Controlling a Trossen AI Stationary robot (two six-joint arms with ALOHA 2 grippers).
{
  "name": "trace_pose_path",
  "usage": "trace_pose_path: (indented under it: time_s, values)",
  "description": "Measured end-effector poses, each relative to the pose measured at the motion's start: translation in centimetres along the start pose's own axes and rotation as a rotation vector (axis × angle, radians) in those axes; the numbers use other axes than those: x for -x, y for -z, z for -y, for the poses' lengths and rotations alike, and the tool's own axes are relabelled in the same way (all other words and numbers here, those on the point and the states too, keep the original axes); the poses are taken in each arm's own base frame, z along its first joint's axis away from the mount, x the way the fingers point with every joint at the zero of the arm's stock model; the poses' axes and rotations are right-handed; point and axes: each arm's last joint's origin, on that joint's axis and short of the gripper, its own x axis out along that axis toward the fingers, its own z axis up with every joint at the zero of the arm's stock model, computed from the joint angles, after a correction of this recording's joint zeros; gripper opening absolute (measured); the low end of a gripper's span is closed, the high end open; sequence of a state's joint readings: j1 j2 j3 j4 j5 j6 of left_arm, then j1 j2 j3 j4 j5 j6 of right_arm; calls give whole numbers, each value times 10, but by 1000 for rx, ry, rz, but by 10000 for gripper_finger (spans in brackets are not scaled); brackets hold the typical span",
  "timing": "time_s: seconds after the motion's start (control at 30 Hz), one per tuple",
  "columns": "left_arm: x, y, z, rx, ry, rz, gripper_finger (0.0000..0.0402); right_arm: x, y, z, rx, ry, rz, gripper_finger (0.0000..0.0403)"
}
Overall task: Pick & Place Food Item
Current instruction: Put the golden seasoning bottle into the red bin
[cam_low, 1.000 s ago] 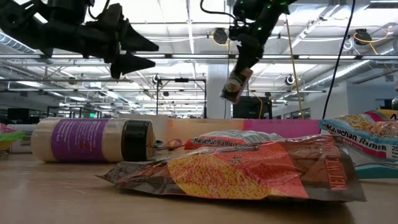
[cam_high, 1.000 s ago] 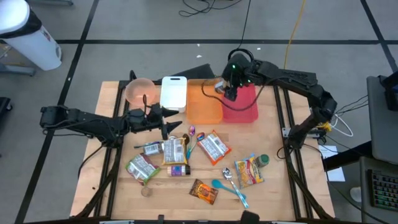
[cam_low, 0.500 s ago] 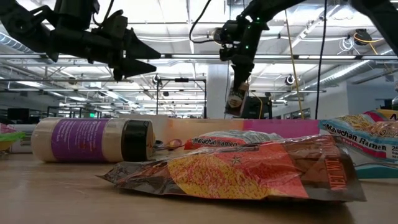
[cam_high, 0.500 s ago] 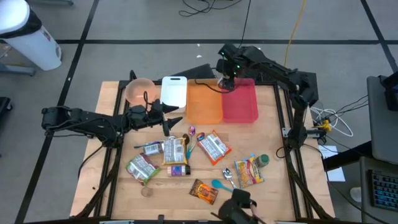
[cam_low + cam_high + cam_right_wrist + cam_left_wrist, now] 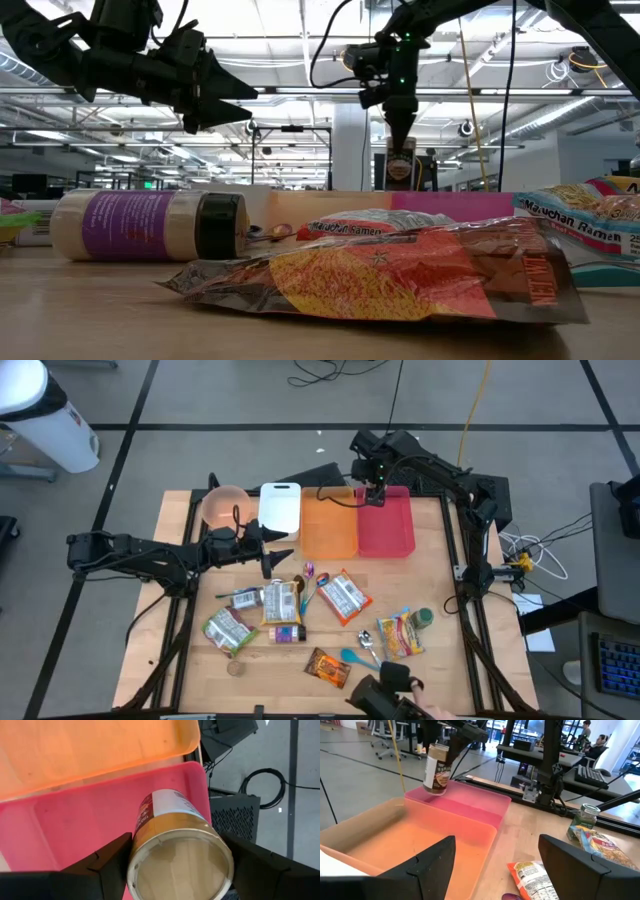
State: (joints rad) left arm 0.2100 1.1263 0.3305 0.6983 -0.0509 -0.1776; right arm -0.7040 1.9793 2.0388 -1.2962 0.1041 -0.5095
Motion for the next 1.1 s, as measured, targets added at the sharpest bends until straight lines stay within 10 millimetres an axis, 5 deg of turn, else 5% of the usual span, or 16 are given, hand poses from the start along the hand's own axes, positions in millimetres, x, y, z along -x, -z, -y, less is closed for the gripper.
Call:
trace_pose_path:
  time_s: [0.73,1.1]
  values:
    - [0,2,1,14,43,-31,289,-34,5,-3,-5,-17,-28,269]
    - [0,2,1,17,48,-32,290,-36,1,-1,-7,7,14,269]
